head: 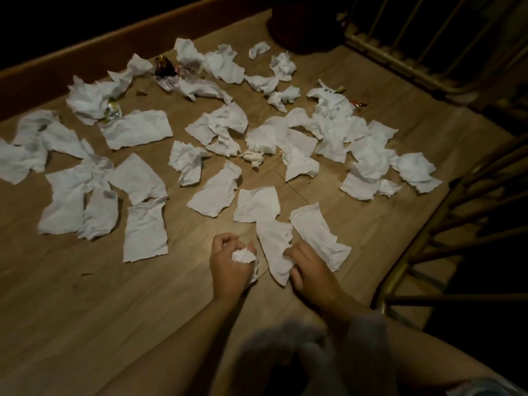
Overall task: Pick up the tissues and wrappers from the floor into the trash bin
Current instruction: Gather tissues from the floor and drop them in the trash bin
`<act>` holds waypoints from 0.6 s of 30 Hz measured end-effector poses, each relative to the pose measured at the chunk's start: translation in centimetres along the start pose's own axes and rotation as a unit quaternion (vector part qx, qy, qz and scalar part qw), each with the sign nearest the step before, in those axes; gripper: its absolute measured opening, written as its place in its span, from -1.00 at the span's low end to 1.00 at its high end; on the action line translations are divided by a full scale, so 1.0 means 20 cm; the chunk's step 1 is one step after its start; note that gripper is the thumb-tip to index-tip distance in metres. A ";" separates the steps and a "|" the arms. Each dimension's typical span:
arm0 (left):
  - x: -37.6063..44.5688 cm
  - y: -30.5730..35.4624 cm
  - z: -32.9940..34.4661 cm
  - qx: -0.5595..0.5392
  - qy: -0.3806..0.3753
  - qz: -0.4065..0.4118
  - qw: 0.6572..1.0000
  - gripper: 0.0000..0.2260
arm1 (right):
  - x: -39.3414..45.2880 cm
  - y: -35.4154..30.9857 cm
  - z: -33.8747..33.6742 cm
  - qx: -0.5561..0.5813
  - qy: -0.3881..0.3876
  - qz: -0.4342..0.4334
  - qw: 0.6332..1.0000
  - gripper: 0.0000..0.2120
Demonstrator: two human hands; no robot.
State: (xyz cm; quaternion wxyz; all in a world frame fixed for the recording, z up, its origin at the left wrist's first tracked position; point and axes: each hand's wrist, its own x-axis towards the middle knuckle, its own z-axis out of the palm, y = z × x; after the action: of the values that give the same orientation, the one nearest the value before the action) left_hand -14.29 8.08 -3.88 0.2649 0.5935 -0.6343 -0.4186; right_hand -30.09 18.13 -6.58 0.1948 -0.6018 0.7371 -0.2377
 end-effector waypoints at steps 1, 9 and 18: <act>0.00 0.02 0.01 0.012 -0.021 0.018 1.000 -0.76 | 0.00 0.00 0.00 0.015 0.026 0.030 0.999 -0.74; 0.10 0.09 0.15 0.061 -0.140 0.128 0.980 -0.48 | 0.15 0.02 -0.11 0.143 0.266 0.261 0.917 -0.70; 0.40 0.03 0.26 0.166 -0.170 0.156 0.959 -0.29 | 0.18 0.20 0.02 -0.093 0.136 0.354 0.920 -0.23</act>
State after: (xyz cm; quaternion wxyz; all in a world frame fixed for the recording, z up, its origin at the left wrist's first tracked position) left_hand -20.10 1.44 -7.36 0.1124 0.4433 -0.8152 -0.3555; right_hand -33.74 15.10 -9.14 0.1076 -0.2785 0.9403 -0.1632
